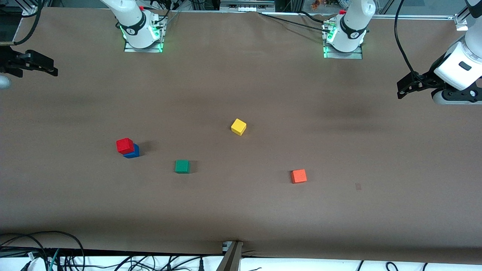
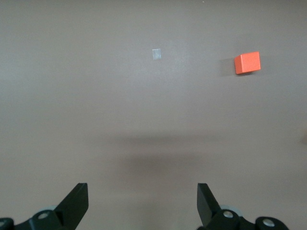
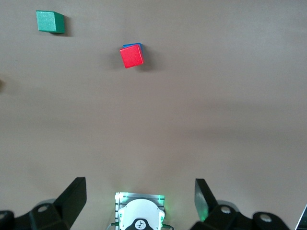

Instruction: Pass red block to right arm, stack on blue

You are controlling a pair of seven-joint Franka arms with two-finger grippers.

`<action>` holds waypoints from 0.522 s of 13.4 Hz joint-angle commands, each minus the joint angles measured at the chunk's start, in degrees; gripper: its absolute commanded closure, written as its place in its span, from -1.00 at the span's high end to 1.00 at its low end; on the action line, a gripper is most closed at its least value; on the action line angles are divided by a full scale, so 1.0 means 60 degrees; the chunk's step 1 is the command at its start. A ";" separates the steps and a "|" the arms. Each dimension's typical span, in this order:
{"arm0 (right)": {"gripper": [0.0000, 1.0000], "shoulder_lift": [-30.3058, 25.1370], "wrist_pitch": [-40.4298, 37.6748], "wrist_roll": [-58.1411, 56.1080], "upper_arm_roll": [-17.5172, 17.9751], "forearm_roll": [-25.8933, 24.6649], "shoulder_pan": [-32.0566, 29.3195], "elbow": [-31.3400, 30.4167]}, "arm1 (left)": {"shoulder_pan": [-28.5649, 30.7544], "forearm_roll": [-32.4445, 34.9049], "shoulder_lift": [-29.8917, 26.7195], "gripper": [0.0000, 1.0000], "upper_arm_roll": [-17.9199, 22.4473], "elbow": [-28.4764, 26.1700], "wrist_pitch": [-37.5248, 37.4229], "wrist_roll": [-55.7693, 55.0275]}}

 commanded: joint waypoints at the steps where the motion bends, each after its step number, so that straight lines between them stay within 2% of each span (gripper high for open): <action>1: 1.00 0.0102 -0.0093 0.0091 0.0125 -0.0134 -0.0089 0.0249 | 0.0041 0.0043 0.0018 1.00 -0.0034 0.0141 -0.0054 0.0082; 7: 1.00 0.0102 -0.0079 0.0106 0.0110 -0.0119 -0.0089 0.0249 | 0.0012 0.0028 0.0033 1.00 -0.0048 0.0141 -0.0039 -0.0006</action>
